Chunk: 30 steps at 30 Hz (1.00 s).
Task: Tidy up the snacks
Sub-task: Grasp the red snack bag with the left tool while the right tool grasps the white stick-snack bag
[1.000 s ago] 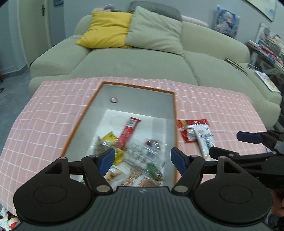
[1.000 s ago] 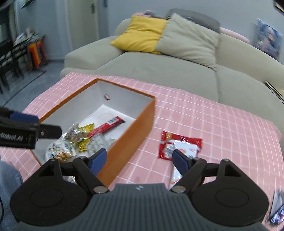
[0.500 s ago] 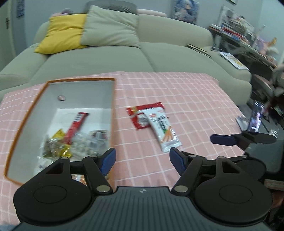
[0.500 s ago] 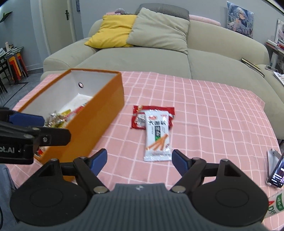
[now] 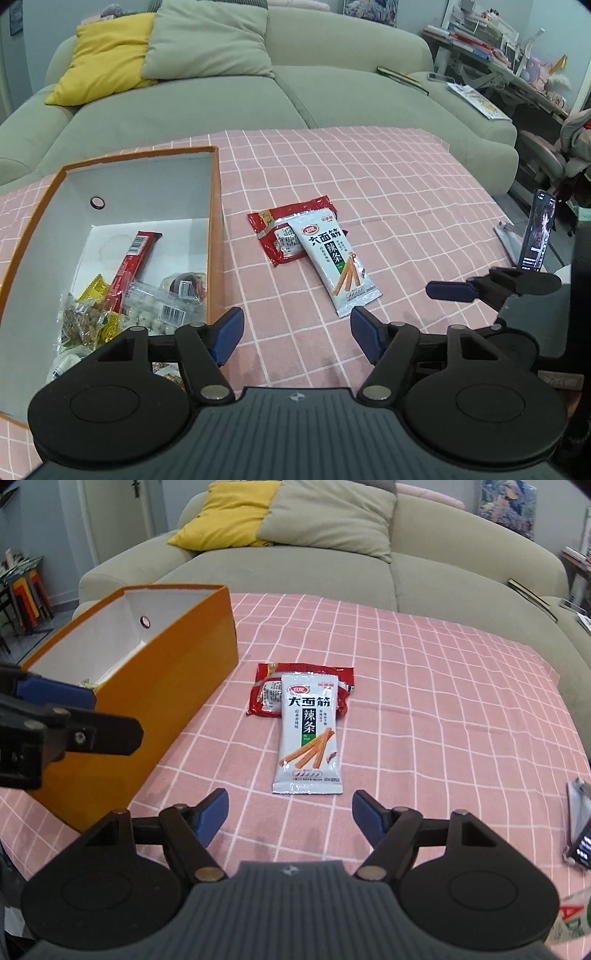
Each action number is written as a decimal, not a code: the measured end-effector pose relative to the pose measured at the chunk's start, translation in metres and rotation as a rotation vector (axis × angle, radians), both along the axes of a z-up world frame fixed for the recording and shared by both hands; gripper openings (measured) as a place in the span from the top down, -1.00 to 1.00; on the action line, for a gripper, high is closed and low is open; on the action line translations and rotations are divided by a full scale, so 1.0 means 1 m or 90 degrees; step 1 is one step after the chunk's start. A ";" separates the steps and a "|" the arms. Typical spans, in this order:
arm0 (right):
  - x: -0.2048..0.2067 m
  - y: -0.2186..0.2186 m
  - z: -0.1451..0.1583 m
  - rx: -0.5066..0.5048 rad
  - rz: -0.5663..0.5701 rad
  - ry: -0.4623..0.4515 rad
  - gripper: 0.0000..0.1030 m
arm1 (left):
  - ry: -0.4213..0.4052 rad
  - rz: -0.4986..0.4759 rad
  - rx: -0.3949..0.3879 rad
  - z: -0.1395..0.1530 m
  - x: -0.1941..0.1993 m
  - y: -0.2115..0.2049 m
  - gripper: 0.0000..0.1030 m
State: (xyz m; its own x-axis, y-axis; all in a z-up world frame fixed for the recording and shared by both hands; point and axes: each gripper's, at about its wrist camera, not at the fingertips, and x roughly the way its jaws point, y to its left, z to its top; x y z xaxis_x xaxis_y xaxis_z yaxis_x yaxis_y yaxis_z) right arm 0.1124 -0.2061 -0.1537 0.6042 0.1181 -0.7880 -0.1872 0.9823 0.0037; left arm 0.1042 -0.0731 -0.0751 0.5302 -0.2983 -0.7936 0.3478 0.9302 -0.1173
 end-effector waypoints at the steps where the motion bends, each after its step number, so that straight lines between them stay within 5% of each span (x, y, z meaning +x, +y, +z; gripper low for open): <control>1: 0.004 0.000 -0.002 -0.002 0.007 0.001 -0.39 | 0.004 -0.003 -0.001 -0.001 0.003 0.000 -0.50; 21: 0.116 0.000 -0.052 0.000 0.000 0.050 -0.39 | 0.017 -0.018 0.040 -0.013 0.075 -0.023 -0.46; 25: 0.124 -0.001 -0.059 0.008 0.008 0.061 0.01 | 0.009 -0.050 0.068 -0.016 0.085 -0.035 -0.37; 30: 0.122 -0.011 -0.057 0.023 0.002 0.063 0.09 | 0.008 -0.089 0.088 -0.021 0.097 -0.050 -0.37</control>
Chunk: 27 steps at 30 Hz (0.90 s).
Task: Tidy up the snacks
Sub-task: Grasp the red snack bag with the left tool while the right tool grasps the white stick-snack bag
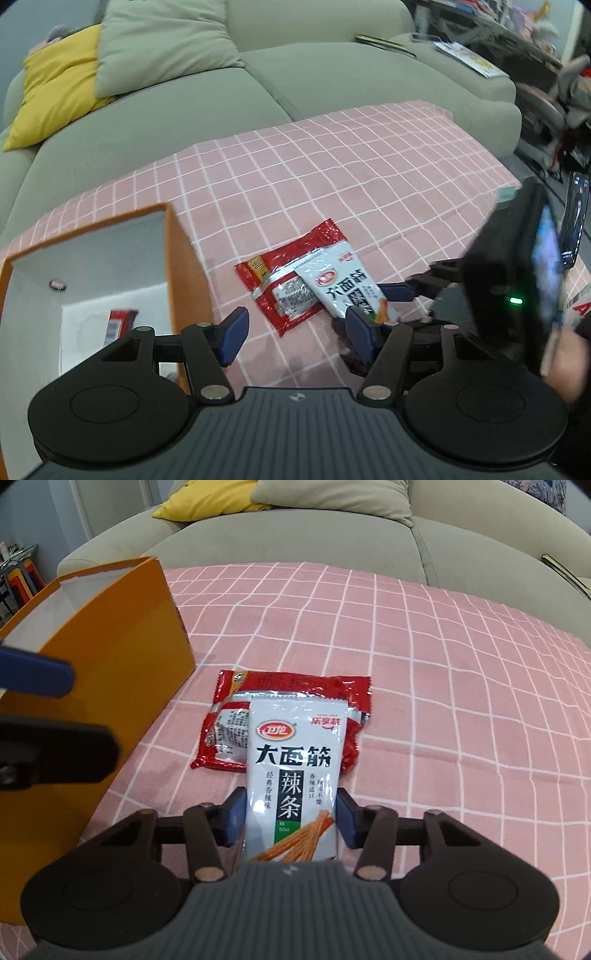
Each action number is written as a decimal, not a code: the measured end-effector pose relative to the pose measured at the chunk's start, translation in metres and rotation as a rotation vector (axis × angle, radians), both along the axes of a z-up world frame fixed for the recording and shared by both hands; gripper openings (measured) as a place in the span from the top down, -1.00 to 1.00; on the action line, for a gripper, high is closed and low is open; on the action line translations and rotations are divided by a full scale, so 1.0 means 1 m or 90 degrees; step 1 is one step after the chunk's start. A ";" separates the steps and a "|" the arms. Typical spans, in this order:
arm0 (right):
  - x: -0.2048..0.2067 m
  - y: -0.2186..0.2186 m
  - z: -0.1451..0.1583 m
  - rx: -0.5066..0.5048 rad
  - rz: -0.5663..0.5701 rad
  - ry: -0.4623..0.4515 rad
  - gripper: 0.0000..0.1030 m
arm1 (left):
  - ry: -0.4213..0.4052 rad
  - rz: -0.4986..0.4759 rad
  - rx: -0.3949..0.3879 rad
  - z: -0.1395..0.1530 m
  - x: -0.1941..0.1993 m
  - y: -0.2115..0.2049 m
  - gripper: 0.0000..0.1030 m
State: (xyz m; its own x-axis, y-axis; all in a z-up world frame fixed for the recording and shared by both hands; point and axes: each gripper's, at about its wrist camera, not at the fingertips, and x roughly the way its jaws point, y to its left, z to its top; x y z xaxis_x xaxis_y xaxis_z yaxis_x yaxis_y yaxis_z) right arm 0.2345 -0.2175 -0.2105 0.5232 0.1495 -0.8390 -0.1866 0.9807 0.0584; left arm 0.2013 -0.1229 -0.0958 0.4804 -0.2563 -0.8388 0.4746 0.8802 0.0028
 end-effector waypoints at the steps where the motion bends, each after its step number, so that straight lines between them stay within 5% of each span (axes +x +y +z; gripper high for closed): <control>1: -0.002 -0.005 0.002 0.005 -0.008 -0.001 0.09 | -0.002 -0.013 0.005 -0.001 0.003 -0.005 -0.38; 8: -0.016 -0.053 0.010 -0.014 -0.059 0.001 0.10 | -0.018 -0.145 0.079 -0.025 0.022 -0.049 -0.57; 12: -0.020 -0.072 0.008 -0.007 -0.064 0.011 0.09 | 0.023 -0.212 0.123 -0.047 0.046 -0.066 -0.62; 16: -0.023 -0.074 0.010 -0.007 -0.057 0.012 0.09 | 0.059 -0.255 0.239 -0.072 0.068 -0.081 -0.63; 22: -0.021 -0.064 0.012 0.000 -0.040 0.015 0.09 | 0.137 -0.251 0.244 -0.093 0.095 -0.076 -0.71; 27: -0.013 -0.060 0.006 0.004 -0.041 0.026 0.09 | 0.130 -0.291 0.246 -0.097 0.102 -0.084 -0.90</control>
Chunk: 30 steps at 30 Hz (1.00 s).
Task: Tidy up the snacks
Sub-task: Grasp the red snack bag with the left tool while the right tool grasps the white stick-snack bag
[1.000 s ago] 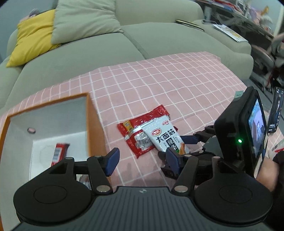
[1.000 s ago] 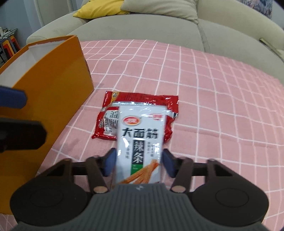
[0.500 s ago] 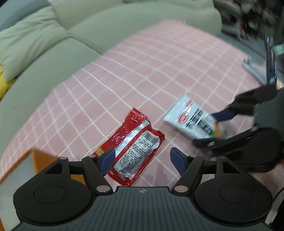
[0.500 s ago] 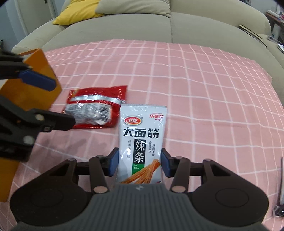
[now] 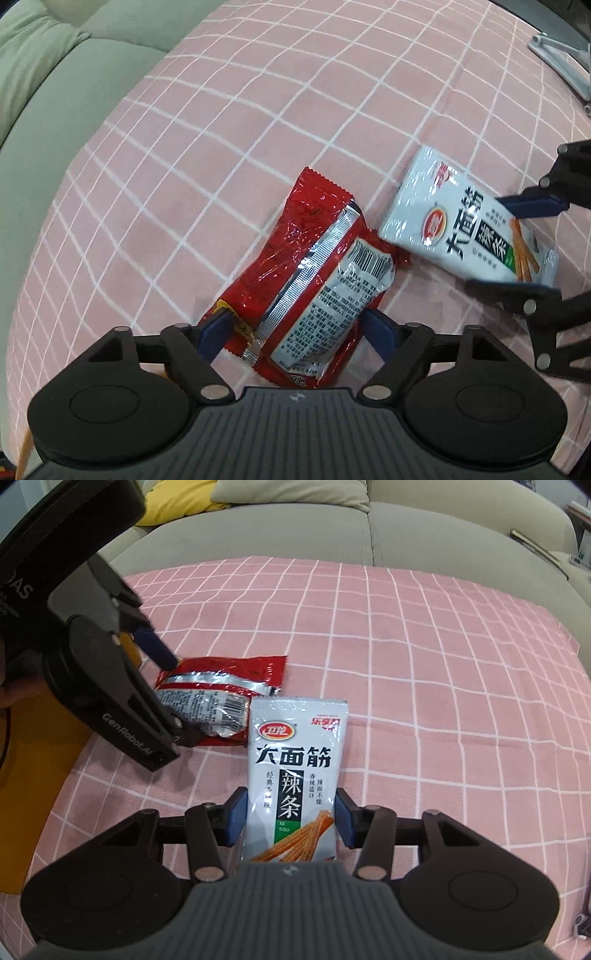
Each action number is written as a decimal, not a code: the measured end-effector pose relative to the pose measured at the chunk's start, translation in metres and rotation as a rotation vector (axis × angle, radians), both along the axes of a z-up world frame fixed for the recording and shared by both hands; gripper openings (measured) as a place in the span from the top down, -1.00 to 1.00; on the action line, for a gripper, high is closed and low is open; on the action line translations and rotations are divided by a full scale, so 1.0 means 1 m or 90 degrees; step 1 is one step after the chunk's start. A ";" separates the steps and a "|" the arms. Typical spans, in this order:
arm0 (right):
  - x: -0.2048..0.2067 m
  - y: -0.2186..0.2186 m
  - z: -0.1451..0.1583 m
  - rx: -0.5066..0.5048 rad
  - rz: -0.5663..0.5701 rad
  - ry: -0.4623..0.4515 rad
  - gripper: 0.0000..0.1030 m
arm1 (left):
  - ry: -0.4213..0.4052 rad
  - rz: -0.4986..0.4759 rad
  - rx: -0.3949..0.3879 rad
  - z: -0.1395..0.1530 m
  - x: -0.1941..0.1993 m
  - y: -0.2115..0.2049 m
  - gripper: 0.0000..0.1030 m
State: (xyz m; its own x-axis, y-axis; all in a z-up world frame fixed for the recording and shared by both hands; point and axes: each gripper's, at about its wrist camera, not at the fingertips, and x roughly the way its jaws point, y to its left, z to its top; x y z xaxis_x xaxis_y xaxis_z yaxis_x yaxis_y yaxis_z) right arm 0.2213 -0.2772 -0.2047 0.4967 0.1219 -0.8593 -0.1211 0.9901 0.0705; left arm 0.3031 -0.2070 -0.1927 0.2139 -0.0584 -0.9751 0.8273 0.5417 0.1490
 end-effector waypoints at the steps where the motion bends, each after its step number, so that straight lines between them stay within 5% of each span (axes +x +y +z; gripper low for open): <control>1: 0.000 0.000 0.000 0.000 -0.001 0.001 0.09 | 0.009 0.008 -0.009 -0.001 0.004 -0.001 -0.96; 6: 0.002 0.003 -0.005 -0.002 0.005 0.010 0.08 | 0.036 0.084 -0.043 -0.003 0.014 0.003 -0.95; 10: 0.006 0.003 -0.007 -0.005 -0.002 0.009 0.08 | 0.041 0.120 -0.040 0.000 0.007 0.005 -0.67; 14: 0.002 0.006 -0.007 -0.014 -0.007 0.004 0.09 | 0.081 0.215 -0.032 0.005 -0.008 0.014 -0.03; 21: -0.018 0.008 -0.011 -0.032 0.001 0.009 0.09 | 0.105 0.284 -0.095 0.008 -0.054 0.033 0.11; 24: -0.022 0.001 -0.009 -0.009 -0.017 0.004 0.09 | 0.097 0.289 -0.149 0.013 -0.068 0.043 0.02; 30: -0.015 -0.006 -0.003 -0.014 -0.028 -0.008 0.09 | 0.020 0.223 -0.174 0.033 -0.079 0.053 -0.59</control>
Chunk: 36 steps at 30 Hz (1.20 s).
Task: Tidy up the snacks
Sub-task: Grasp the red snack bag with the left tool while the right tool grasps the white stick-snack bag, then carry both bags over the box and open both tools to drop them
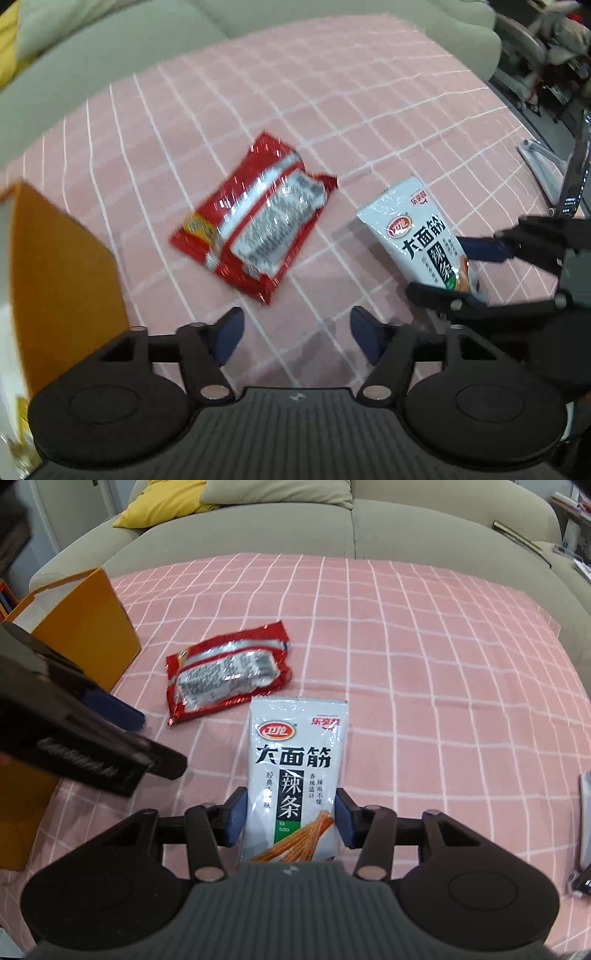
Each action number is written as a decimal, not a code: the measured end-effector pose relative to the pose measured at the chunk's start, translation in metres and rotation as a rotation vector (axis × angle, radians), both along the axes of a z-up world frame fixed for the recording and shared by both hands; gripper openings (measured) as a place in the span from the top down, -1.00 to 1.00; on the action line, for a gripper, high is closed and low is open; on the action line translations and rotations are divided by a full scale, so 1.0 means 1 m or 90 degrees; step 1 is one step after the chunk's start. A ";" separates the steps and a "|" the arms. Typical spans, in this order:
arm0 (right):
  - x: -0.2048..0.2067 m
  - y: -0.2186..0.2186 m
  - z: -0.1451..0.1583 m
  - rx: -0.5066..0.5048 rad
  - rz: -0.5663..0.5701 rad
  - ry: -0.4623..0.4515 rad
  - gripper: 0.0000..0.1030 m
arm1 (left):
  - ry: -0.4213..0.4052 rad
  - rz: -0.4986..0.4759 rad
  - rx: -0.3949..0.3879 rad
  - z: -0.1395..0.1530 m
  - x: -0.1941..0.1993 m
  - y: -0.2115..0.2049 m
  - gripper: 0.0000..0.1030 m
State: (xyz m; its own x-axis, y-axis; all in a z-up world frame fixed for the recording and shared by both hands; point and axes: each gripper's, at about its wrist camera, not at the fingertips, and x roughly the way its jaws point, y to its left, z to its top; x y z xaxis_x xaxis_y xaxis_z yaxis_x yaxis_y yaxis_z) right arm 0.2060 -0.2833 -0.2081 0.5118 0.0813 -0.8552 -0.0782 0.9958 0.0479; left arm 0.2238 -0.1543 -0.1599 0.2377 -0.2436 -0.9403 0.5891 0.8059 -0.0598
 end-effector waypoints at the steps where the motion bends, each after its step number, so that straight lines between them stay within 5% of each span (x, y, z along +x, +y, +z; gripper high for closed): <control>1: 0.003 -0.002 0.000 0.001 -0.005 0.000 0.09 | -0.014 -0.004 0.001 0.002 0.001 0.001 -0.62; 6: 0.012 -0.010 -0.002 0.021 -0.020 0.004 0.09 | -0.045 -0.026 0.018 0.001 0.018 -0.007 -0.70; 13: 0.018 -0.017 -0.004 0.037 -0.015 0.002 0.08 | -0.089 -0.145 0.084 -0.010 0.045 -0.046 -0.75; 23: 0.035 -0.021 -0.006 0.021 -0.010 0.025 0.00 | -0.044 -0.163 0.066 -0.033 0.083 -0.053 -0.89; 30: 0.047 -0.014 -0.010 0.003 0.001 0.035 -0.15 | -0.022 -0.120 0.029 -0.041 0.092 -0.051 -0.92; 36: 0.049 -0.004 -0.012 -0.042 0.014 0.030 -0.03 | 0.005 -0.030 0.042 -0.036 0.084 -0.053 -0.67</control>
State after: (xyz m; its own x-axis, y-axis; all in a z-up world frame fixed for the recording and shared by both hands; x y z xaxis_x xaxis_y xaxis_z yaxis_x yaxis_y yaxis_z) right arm 0.2547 -0.2875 -0.2201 0.4702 0.0351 -0.8819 -0.0997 0.9949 -0.0135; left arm 0.3077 -0.2070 -0.1958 0.2197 -0.1921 -0.9565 0.6260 0.7797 -0.0128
